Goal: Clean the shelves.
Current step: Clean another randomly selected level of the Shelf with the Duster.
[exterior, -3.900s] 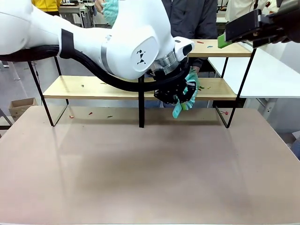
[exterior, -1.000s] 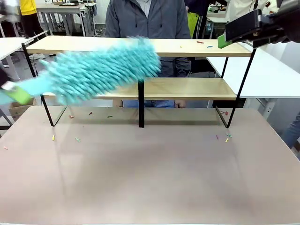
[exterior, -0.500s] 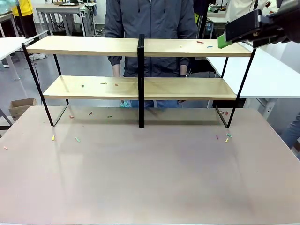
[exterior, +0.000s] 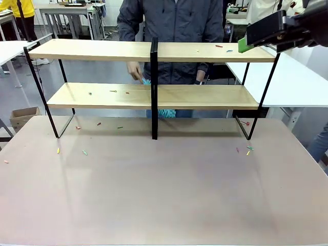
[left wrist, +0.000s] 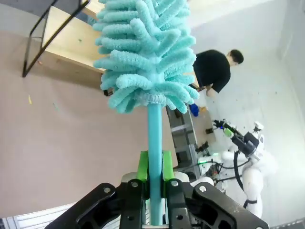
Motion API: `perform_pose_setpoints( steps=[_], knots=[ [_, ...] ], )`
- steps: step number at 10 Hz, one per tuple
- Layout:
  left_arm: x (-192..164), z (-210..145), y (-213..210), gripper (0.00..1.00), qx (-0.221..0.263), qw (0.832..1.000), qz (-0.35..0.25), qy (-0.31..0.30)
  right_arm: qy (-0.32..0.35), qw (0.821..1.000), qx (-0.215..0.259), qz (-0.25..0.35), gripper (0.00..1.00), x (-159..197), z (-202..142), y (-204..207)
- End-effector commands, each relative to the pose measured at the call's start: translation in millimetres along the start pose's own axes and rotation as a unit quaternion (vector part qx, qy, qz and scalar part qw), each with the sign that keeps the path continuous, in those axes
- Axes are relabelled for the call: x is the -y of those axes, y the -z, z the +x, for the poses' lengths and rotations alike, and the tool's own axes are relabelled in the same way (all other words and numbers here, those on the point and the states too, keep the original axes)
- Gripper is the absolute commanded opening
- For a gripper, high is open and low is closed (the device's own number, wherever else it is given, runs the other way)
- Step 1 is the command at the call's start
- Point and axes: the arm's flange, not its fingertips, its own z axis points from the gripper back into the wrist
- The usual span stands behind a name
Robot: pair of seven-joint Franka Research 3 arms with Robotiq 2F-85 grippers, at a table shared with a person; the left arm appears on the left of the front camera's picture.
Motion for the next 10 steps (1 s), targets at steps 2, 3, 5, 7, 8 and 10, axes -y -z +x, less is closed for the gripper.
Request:
perform_pose_setpoints(
  steps=[2, 3, 5, 7, 8, 10],
  knots=[
    [-1.2, 3.9, -6.1, 0.0, -0.006, 1.0, 0.005, 0.017, 0.001, 1.0, -0.002, -0.004, 1.0, 0.3, 0.1, -0.3],
    [-1.2, 3.9, -6.1, 0.0, -0.006, 1.0, 0.005, 0.017, 0.001, 1.0, -0.002, -0.004, 1.0, 0.3, 0.1, -0.3],
    [0.4, 3.3, -0.9, 0.13, -0.006, 1.0, 0.002, 0.009, 0.001, 1.0, -0.002, -0.004, 1.0, 0.3, 0.1, -0.3],
    [22.3, 21.7, 44.6, 0.13, -0.107, 0.987, -0.02, 0.118, 0.001, 1.0, -0.002, -0.004, 1.0, 0.3, 0.1, -0.3],
    [31.2, 22.8, 62.1, 0.13, -0.158, 0.977, -0.021, 0.141, 0.001, 1.0, -0.002, -0.004, 1.0, 0.3, 0.1, -0.3],
    [34.5, 3.8, 93.1, 0.13, -0.247, 0.953, 0.005, 0.175, 0.001, 1.0, -0.002, -0.004, 1.0, 0.3, 0.1, -0.3]
  ],
)
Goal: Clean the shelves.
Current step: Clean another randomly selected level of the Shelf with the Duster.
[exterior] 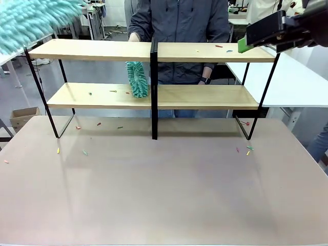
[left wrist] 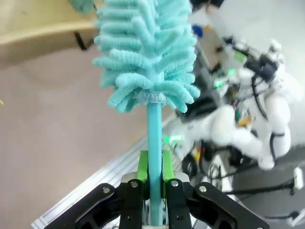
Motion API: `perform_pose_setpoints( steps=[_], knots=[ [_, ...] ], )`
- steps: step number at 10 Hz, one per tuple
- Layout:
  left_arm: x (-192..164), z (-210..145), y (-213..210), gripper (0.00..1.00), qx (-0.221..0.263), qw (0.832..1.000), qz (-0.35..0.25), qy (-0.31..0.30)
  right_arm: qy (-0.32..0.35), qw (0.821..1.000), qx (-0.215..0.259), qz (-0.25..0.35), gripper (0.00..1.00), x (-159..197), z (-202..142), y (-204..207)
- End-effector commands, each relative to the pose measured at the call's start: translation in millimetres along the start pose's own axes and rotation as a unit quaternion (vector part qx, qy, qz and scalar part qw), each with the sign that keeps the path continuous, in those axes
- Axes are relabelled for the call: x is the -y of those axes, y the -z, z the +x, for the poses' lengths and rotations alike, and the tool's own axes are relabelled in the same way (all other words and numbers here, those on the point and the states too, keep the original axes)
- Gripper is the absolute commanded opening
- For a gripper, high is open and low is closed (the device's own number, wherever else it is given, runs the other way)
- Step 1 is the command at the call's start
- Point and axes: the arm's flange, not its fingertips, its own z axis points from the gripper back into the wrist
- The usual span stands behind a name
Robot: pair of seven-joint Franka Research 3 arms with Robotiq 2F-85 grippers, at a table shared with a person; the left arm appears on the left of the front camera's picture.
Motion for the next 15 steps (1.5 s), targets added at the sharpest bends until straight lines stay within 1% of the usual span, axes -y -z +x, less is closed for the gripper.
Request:
perform_pose_setpoints(
  steps=[1, 2, 3, 4, 5, 6, 7, 8, 9, 10, 12, 15],
  knots=[
    [-10.9, -0.4, 26.3, 0.13, -0.101, 0.994, 0.042, 0.02, 0.001, 1.0, -0.002, -0.004, 1.0, 0.4, 0.1, -0.3],
    [-24.3, 13.6, 53.3, 0.13, -0.134, 0.989, 0.069, -0.005, 0.001, 1.0, -0.002, -0.004, 1.0, 0.4, 0.1, -0.3],
    [-38.1, 25.3, 78.9, 0.13, -0.166, 0.983, 0.07, -0.032, 0.001, 1.0, -0.002, -0.004, 1.0, 0.4, 0.1, -0.3],
    [-43.1, 31.0, 84.4, 0.13, -0.168, 0.983, 0.063, -0.036, 0.001, 1.0, -0.002, -0.004, 1.0, 0.4, 0.1, -0.3],
    [-32.0, 23.8, 54.6, 0.13, -0.137, 0.99, 0.032, -0.005, 0.001, 1.0, -0.002, -0.004, 1.0, 0.4, 0.1, -0.3],
    [-21.8, 4.2, 3.8, 0.13, -0.086, 0.996, -0.006, 0.027, 0.001, 1.0, -0.002, -0.004, 1.0, 0.4, 0.1, -0.3],
    [-17.1, -26.6, -48.5, 0.13, -0.015, 0.999, -0.007, 0.049, 0.001, 1.0, -0.002, -0.004, 1.0, 0.4, 0.1, -0.3],
    [-21.5, -57.4, -91.3, 0.13, 0.059, 0.997, 0.008, 0.04, 0.001, 1.0, -0.002, -0.004, 1.0, 0.4, 0.1, -0.3],
    [-33.8, -83.1, -124.3, 0.13, 0.125, 0.992, 0.011, 0.005, 0.001, 1.0, -0.002, -0.004, 1.0, 0.4, 0.1, -0.3],
    [-44.7, -109.8, -144.5, 0.13, 0.17, 0.985, 0.008, -0.022, 0.001, 1.0, -0.002, -0.004, 1.0, 0.4, 0.1, -0.3],
    [-57.2, -138.6, -158.5, 0.13, 0.206, 0.977, 0.008, -0.046, 0.001, 1.0, -0.002, -0.004, 1.0, 0.4, 0.1, -0.3],
    [-63.4, -152.3, -164.5, 0.13, 0.233, 0.971, 0.006, -0.05, 0.001, 1.0, -0.002, -0.004, 1.0, 0.4, 0.1, -0.3]
  ],
)
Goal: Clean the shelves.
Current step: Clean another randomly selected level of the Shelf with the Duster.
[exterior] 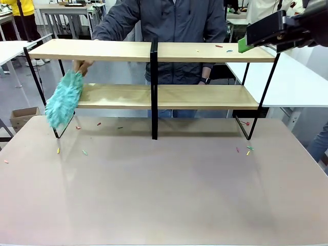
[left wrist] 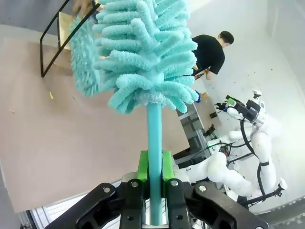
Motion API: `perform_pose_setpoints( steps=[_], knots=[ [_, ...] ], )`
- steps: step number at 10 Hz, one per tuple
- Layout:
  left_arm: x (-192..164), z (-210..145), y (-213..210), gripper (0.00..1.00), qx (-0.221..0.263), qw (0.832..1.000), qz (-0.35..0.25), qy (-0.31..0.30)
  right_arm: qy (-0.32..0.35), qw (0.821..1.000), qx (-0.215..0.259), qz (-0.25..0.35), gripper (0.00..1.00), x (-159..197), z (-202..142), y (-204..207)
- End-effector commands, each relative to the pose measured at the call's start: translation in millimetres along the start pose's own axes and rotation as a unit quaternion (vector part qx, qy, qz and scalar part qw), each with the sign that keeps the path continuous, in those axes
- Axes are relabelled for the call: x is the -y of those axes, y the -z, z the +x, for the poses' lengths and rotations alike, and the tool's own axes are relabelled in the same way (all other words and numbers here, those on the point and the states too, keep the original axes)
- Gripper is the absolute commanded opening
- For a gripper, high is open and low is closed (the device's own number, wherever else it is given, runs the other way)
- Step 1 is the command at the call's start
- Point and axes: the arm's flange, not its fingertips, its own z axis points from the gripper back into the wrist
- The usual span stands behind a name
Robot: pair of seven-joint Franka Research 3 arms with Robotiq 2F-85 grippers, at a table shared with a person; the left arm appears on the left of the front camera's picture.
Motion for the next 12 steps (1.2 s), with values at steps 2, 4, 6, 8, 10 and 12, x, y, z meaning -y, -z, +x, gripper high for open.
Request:
perform_pose_setpoints(
  steps=[2, 4, 6, 8, 10, 12],
  knots=[
    [12.1, -10.3, -2.2, 0.13, 0.015, 1.0, -0.01, 0.024, 0.001, 1.0, -0.002, -0.004, 1.0, 0.3, 0.0, -0.2],
    [14.3, -1.6, 7.9, 0.13, -0.009, 0.999, -0.015, 0.032, 0.001, 1.0, -0.002, -0.004, 1.0, 0.3, 0.0, -0.2],
    [29.2, 14.7, 42.1, 0.13, -0.071, 0.996, 0.0, 0.055, 0.001, 1.0, -0.002, -0.004, 1.0, 0.3, 0.0, -0.2],
    [45.0, 46.6, 104.7, 0.13, -0.201, 0.975, -0.017, 0.092, 0.001, 1.0, -0.002, -0.004, 1.0, 0.3, 0.0, -0.2],
    [72.8, 65.5, 181.5, 0.13, -0.297, 0.947, -0.01, 0.124, 0.001, 1.0, -0.002, -0.004, 1.0, 0.3, 0.0, -0.2],
    [88.4, 54.8, 243.5, 0.13, -0.407, 0.901, -0.026, 0.146, 0.001, 1.0, -0.002, -0.004, 1.0, 0.3, 0.0, -0.2]
  ],
)
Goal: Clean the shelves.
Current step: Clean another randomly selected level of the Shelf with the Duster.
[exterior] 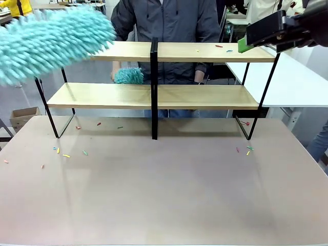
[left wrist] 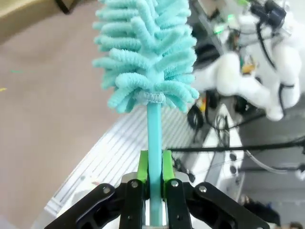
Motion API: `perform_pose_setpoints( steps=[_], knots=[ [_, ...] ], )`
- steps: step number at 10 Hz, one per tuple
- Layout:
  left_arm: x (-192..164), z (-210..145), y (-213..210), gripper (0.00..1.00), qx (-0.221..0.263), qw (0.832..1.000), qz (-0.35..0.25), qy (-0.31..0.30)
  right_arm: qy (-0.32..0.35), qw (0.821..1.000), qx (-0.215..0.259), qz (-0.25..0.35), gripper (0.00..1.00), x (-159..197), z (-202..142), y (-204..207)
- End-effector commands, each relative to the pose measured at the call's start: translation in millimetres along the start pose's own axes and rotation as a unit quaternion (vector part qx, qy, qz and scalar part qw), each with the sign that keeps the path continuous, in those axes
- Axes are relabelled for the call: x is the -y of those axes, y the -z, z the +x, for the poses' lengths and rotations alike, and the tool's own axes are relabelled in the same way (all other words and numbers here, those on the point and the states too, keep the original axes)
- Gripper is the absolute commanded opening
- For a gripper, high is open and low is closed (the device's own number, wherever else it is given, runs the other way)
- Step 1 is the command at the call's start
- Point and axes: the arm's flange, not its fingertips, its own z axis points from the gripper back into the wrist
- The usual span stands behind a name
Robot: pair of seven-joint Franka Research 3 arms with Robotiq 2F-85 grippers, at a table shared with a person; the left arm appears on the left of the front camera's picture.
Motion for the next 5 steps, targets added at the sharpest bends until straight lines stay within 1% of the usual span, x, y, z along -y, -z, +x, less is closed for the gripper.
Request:
perform_pose_setpoints(
  steps=[1, 2, 3, 4, 5],
  knots=[
    [-1.4, 14.6, 26.7, 0.13, -0.117, 0.993, 0.018, 0.023, 0.001, 1.0, -0.002, -0.004, 1.0, 0.6, 0.1, -0.3],
    [-0.6, 14.6, 48.7, 0.13, -0.166, 0.985, 0.03, 0.025, 0.001, 1.0, -0.002, -0.004, 1.0, 0.6, 0.1, -0.3],
    [-2.8, 9.6, 58.5, 0.13, -0.192, 0.98, 0.043, 0.022, 0.001, 1.0, -0.002, -0.004, 1.0, 0.6, 0.1, -0.3],
    [-5.9, 1.5, 67.5, 0.13, -0.206, 0.977, 0.053, 0.014, 0.001, 1.0, -0.002, -0.004, 1.0, 0.6, 0.1, -0.3],
    [-10.8, -8.1, 81.2, 0.13, -0.238, 0.969, 0.061, 0.013, 0.001, 1.0, -0.002, -0.004, 1.0, 0.6, 0.1, -0.3]
  ],
)
